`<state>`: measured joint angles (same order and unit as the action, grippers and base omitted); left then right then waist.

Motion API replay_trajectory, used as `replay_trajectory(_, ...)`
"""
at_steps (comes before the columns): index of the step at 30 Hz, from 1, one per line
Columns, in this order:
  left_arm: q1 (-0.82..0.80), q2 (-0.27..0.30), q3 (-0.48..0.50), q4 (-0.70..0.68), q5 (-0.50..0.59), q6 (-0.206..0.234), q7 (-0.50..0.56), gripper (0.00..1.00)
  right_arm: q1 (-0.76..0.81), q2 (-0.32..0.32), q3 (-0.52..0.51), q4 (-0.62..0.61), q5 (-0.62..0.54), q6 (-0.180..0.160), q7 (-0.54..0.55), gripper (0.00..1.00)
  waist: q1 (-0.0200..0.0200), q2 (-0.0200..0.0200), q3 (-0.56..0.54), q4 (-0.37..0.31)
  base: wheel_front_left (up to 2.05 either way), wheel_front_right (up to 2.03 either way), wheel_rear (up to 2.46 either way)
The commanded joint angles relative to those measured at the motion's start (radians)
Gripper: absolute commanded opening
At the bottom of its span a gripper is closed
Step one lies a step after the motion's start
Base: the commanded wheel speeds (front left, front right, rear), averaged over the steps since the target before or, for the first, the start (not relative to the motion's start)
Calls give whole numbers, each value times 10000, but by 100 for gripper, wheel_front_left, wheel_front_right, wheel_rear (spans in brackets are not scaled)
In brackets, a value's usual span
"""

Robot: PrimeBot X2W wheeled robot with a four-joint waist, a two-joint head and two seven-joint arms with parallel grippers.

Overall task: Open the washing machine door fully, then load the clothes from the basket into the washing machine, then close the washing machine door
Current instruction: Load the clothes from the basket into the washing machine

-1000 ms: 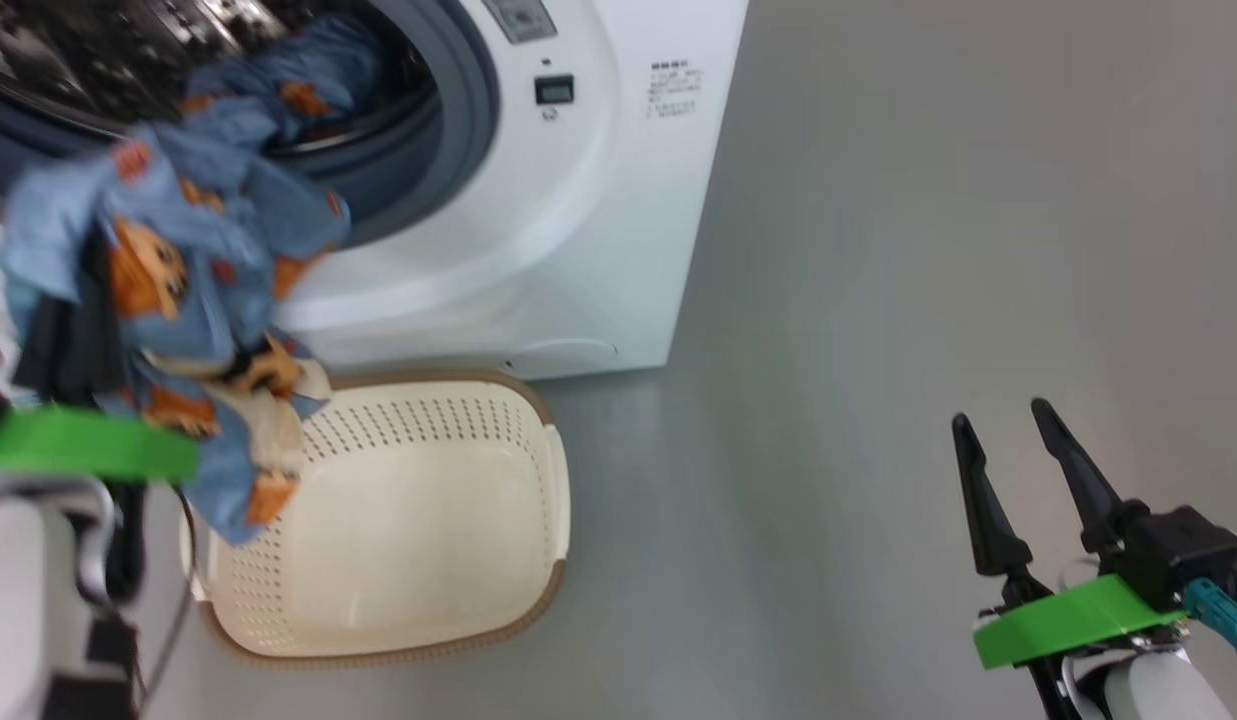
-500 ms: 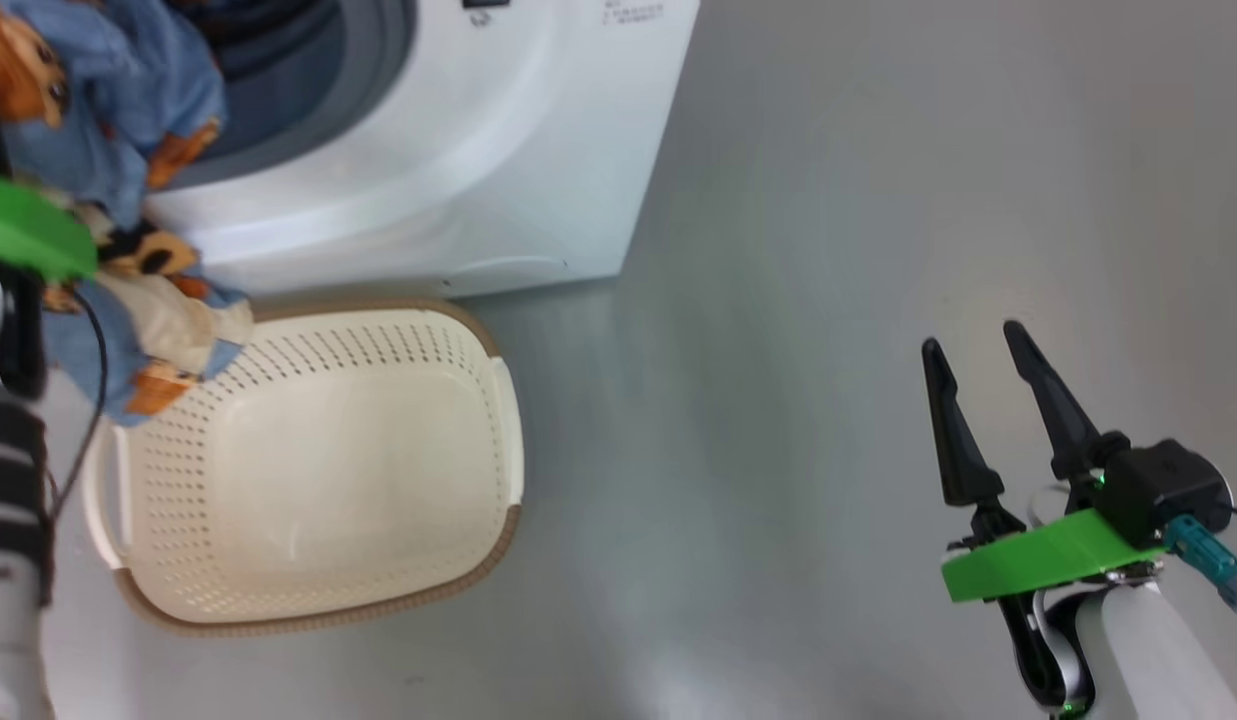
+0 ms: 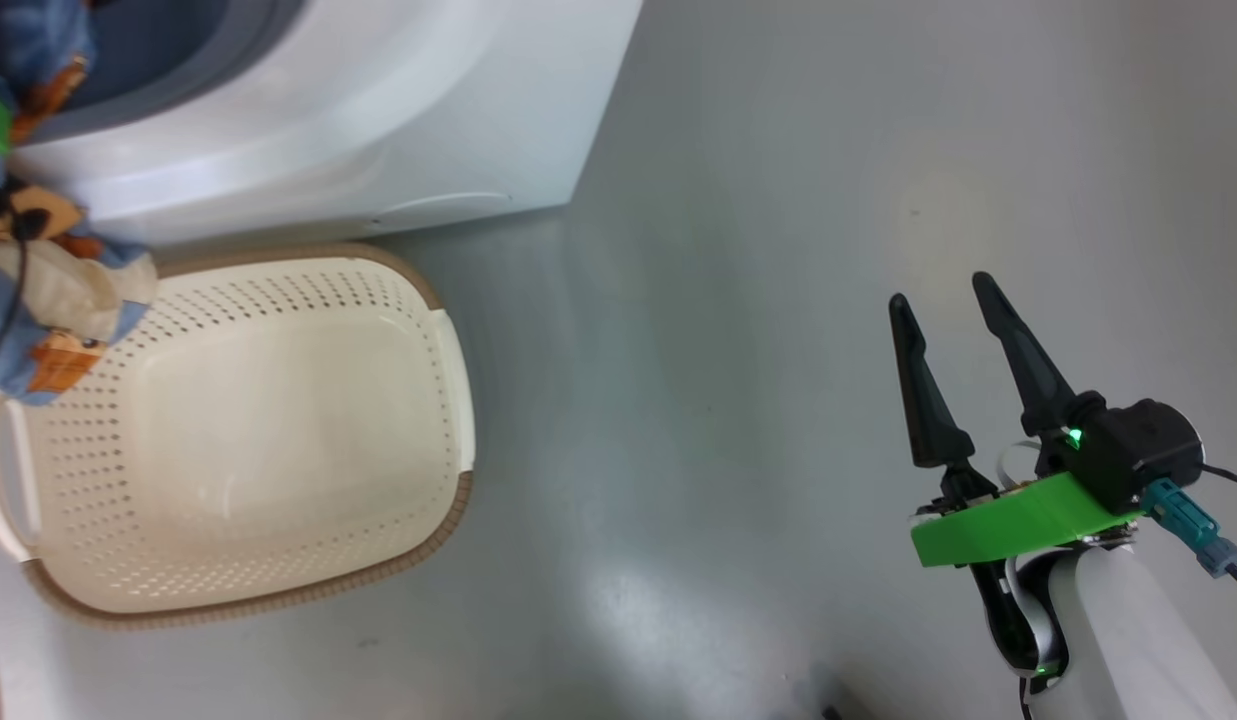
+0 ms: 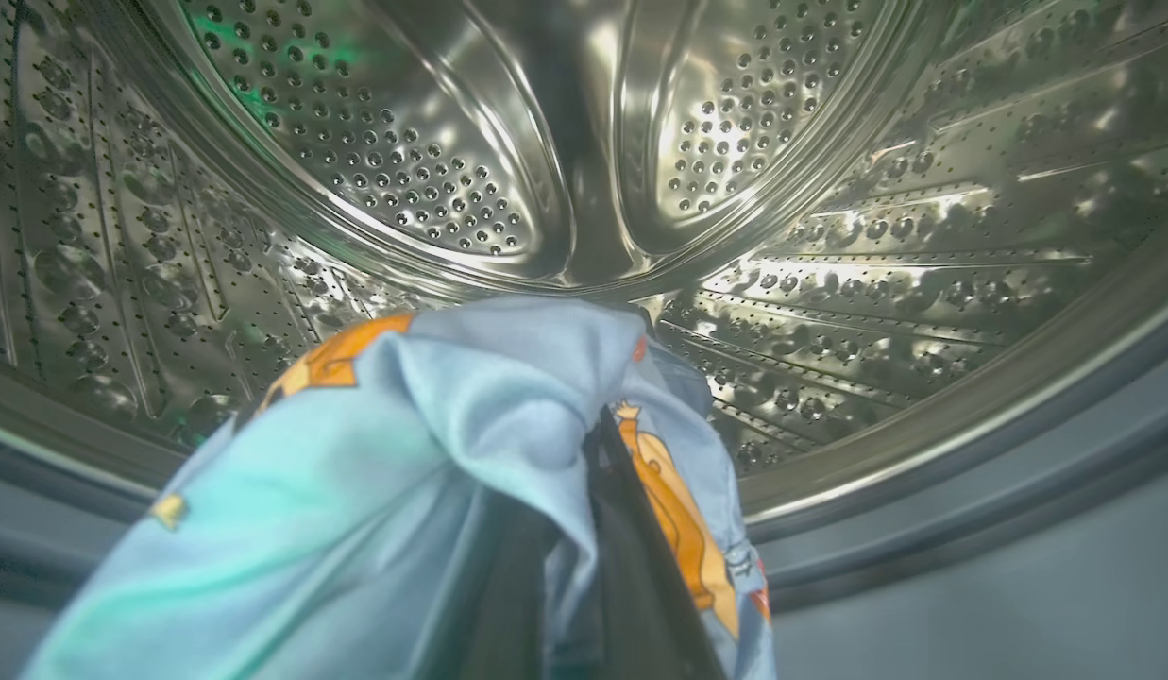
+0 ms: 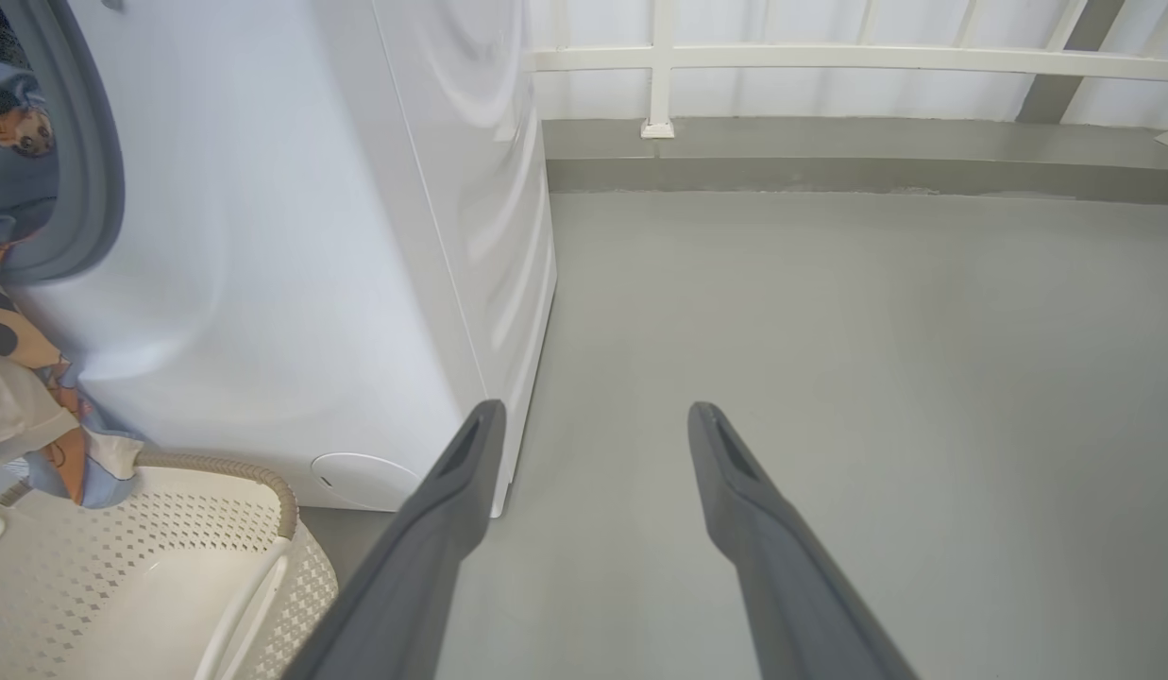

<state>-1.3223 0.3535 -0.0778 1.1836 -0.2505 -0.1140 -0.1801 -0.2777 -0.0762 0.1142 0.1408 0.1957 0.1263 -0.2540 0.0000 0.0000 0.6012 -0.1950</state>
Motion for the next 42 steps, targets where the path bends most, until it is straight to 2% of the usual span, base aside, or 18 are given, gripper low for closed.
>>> replay_trajectory(1,-240,541,31,-141,144,33,19,0,-7,-13,219,-237,155,44,-78,100,0,0,211,-167,0,0,0)
replay_trajectory(6,-969,595,-124,225,211,36,-121,0,-70,29,296,-215,166,44,-78,100,0,0,387,-270,0,0,0)
replay_trajectory(11,-1536,691,-280,-169,335,14,-707,0,-120,70,356,-229,186,44,-78,100,0,0,527,-371,0,0,0)
replay_trajectory(15,-1690,822,-54,-1573,299,41,-807,0,-174,101,355,-277,195,44,-78,100,0,0,670,-417,0,0,0)
replay_trajectory(20,-882,899,611,-3598,340,188,-813,0,-237,140,386,-309,212,44,-78,100,0,0,780,-470,0,0,0)
replay_trajectory(27,-210,887,514,-2145,599,102,-814,0,-146,177,440,-254,225,44,-78,100,0,0,673,-444,0,0,0)
replay_trajectory(28,-238,879,422,-1755,642,82,-807,10,-133,180,442,-243,224,44,-78,100,0,0,645,-432,0,0,0)
replay_trajectory(30,-401,918,135,-1193,871,59,-803,44,-115,183,441,-224,224,44,-78,100,0,0,595,-404,0,0,0)
replay_trajectory(31,-505,897,91,-888,877,53,-714,67,-112,184,440,-216,225,44,-78,100,0,0,569,-389,0,0,0)
replay_trajectory(32,-605,863,44,-576,877,45,-532,100,-109,182,437,-211,225,44,-78,100,0,0,544,-372,0,0,0)
replay_trajectory(37,-981,796,-162,322,965,115,195,100,-111,160,442,-200,225,44,-78,100,0,0,462,-315,0,0,0)
replay_trajectory(42,-1206,747,-378,594,1024,68,66,100,-128,154,453,-184,223,44,-78,100,0,0,400,-264,0,0,0)
